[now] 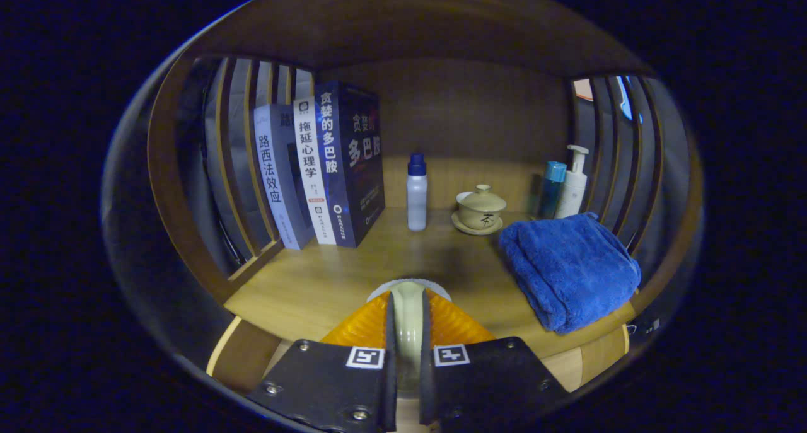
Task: Pull open the drawer, take out the items inside it, and place them on the countertop above the cabinet.
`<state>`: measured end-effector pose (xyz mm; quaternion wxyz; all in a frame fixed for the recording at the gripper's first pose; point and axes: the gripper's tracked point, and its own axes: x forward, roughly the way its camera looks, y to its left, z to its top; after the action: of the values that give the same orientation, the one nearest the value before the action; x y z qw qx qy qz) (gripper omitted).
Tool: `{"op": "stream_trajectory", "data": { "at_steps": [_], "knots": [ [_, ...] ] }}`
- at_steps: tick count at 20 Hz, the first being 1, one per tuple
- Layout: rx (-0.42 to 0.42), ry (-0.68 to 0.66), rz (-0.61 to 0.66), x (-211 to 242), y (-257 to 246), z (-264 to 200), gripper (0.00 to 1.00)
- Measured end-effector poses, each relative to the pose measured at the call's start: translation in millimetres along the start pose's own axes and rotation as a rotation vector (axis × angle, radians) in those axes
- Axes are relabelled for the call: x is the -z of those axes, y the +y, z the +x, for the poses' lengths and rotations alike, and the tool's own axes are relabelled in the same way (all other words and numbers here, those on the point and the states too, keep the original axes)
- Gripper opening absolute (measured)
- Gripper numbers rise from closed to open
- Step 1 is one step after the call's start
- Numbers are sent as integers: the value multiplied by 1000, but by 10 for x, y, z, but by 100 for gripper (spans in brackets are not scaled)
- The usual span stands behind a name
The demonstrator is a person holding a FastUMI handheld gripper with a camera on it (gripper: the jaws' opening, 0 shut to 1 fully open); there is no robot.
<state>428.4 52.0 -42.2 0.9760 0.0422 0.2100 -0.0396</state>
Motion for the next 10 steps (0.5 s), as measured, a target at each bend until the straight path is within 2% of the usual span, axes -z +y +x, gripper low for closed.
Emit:
{"op": "stream_trajectory", "data": {
  "at_steps": [7,10],
  "knots": [
    [19,22,78,-71,-41,339,15],
    [52,-10,61,-148,-99,515,15]
  ]
}}
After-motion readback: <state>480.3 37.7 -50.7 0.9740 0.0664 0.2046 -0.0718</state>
